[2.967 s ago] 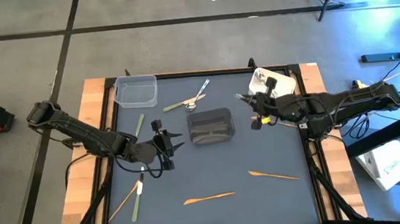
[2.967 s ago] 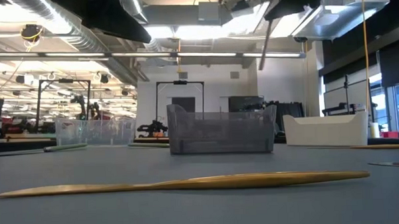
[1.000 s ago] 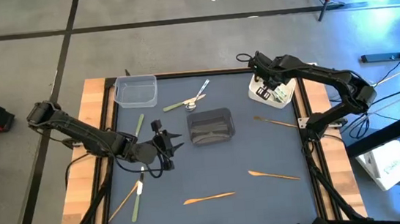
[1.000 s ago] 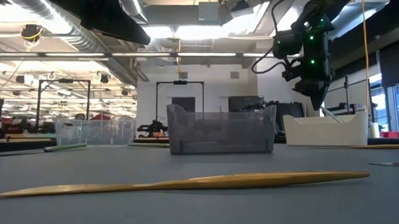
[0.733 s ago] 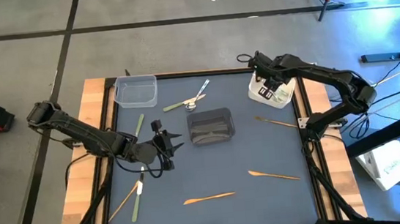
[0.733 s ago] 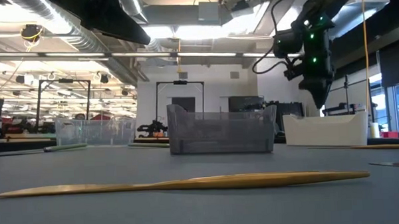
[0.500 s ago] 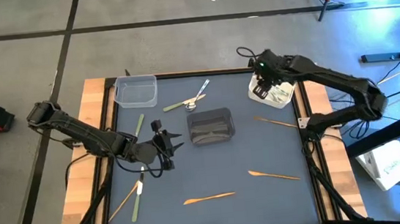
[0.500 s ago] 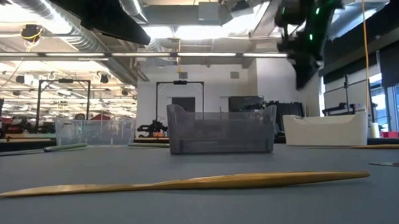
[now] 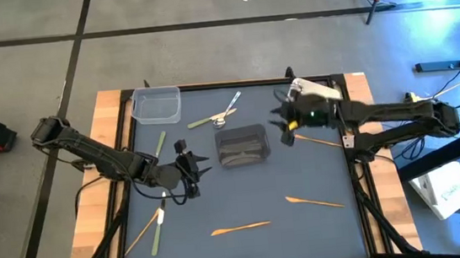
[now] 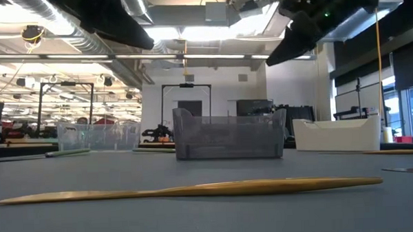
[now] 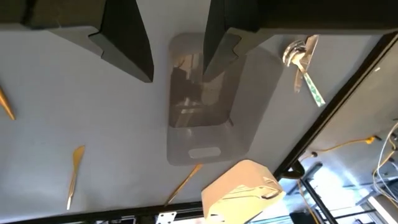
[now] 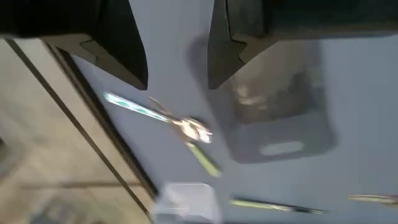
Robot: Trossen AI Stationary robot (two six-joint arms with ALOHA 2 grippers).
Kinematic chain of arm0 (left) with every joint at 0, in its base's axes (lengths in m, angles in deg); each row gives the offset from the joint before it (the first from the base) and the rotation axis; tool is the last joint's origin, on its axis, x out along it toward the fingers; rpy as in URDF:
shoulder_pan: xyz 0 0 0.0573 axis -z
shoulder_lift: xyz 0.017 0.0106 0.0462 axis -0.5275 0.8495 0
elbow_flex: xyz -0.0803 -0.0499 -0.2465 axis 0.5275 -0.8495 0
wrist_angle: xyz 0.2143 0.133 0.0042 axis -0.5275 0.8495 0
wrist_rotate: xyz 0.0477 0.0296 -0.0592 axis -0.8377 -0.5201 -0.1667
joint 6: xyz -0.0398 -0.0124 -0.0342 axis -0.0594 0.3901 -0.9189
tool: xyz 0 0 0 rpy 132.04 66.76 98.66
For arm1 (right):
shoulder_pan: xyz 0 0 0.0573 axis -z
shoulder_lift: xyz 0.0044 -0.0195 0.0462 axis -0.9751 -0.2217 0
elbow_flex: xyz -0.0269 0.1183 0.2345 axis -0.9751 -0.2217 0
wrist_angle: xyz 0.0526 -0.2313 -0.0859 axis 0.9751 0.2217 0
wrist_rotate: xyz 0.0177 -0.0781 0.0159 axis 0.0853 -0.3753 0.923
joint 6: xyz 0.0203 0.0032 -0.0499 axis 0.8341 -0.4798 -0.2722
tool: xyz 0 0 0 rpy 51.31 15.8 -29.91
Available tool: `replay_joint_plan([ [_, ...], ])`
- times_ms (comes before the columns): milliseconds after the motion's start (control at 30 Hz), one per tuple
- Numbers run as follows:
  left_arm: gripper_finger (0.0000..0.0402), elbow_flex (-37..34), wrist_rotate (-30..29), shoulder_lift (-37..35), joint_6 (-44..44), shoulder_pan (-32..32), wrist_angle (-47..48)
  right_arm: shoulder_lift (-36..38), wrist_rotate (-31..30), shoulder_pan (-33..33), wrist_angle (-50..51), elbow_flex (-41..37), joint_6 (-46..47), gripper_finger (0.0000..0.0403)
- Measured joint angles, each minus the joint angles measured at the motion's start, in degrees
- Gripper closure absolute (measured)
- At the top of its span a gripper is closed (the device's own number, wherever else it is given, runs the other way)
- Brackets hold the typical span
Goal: Sort silverware by color (type)
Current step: Put the green knife into the transparent bin
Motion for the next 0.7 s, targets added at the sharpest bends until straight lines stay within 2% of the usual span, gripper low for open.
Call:
replay_joint_plan([
  [167,0.0266,0.0,-0.2,0.0,-3.1,0.0,3.8,-0.2,0.0,-7.2,-9.3,-4.8,-0.9,0.0249],
  [400,0.0266,0.0,-3.1,0.0,-14.3,-2.8,13.3,-0.2,0.1,-15.1,-21.4,-9.4,-2.2,0.0249],
  [567,0.0266,0.0,-3.0,0.0,-27.7,-8.2,25.1,-0.2,0.0,-16.6,-22.3,-9.6,-3.0,0.0249],
  [700,0.0266,0.0,-1.6,0.0,-35.1,-13.2,33.7,-0.2,-0.2,-16.6,-22.1,-9.6,-3.0,0.0249],
])
